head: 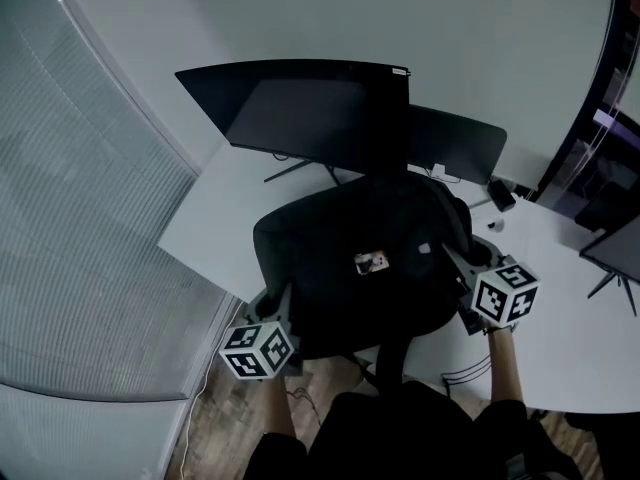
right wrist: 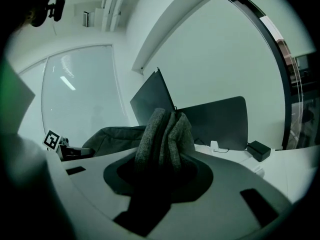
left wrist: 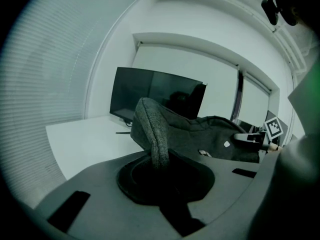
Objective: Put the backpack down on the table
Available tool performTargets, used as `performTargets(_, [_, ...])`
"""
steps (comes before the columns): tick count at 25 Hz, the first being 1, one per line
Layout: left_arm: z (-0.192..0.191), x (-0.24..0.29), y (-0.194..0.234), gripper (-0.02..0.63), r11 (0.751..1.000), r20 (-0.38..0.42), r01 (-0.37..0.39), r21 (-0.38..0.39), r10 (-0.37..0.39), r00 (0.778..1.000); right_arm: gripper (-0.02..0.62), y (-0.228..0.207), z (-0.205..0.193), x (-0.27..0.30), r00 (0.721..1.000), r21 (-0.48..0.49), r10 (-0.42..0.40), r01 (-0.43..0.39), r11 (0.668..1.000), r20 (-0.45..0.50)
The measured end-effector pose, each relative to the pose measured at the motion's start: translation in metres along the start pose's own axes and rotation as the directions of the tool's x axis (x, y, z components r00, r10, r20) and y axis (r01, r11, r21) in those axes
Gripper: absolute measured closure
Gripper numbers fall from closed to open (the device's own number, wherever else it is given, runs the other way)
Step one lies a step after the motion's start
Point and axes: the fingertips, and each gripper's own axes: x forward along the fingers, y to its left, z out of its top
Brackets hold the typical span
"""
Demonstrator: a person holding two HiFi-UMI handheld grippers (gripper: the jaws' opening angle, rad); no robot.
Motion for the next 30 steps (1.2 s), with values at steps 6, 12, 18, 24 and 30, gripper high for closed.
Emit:
performTargets(6, [-0.013,0.026,0.026,0.565,0.999,-0.068,-0.018,-0.032,0.016,0.998,0.477,-0.005,-0.015,0.032,0.998,-0.002,-0.029,0.029,1.0,-0.048])
performTargets(12, [-0.033,0.048,0.049,0.565,0.997,-0.135,-0.03,-0.077,0.019,0.991,0.477,-0.007,-0.035,0.058,0.993,-0.006,-0.058,0.058,0.998,-0.105])
performTargets(18, [-0.048,0.067,0.062,0.565,0.995,-0.197,-0.047,-0.091,0.028,0.98,0.477,-0.014,-0.05,0.078,0.984,-0.003,-0.07,0.07,0.998,-0.162])
performTargets(24, [-0.056,0.078,0.073,0.561,0.992,-0.247,-0.067,-0.103,0.04,0.968,0.477,-0.02,-0.062,0.094,0.975,0.001,-0.071,0.073,0.997,-0.209])
performTargets(30, [-0.065,0.084,0.082,0.557,0.989,-0.285,-0.094,-0.118,0.057,0.957,0.477,-0.026,-0.072,0.105,0.965,-0.006,-0.074,0.075,0.997,-0.252])
